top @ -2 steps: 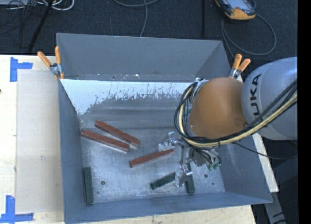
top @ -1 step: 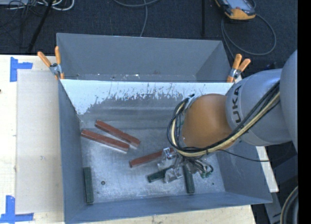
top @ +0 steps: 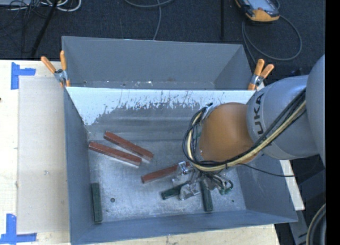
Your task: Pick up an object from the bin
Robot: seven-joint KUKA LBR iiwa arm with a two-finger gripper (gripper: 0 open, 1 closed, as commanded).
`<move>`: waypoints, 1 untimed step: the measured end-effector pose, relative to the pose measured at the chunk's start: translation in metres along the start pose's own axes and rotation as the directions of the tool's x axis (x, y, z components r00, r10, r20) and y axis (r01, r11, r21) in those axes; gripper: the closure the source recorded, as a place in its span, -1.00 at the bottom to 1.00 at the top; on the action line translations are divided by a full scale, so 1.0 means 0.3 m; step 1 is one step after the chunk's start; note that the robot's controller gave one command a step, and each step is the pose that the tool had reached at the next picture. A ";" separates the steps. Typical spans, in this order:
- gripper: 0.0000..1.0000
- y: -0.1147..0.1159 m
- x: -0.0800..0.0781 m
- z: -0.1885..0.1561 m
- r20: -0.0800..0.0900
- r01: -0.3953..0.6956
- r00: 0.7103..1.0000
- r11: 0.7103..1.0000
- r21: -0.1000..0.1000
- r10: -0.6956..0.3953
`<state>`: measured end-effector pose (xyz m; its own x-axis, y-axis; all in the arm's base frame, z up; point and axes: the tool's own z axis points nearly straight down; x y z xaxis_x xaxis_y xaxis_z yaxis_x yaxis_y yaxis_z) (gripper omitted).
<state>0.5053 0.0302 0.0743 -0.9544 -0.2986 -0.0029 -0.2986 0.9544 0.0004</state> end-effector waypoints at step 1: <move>1.00 -0.002 -0.206 -0.523 0.001 0.083 0.997 0.997 0.001 -0.083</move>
Offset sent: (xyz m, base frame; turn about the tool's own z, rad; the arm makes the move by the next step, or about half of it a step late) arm 0.0000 0.0000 0.0000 0.0000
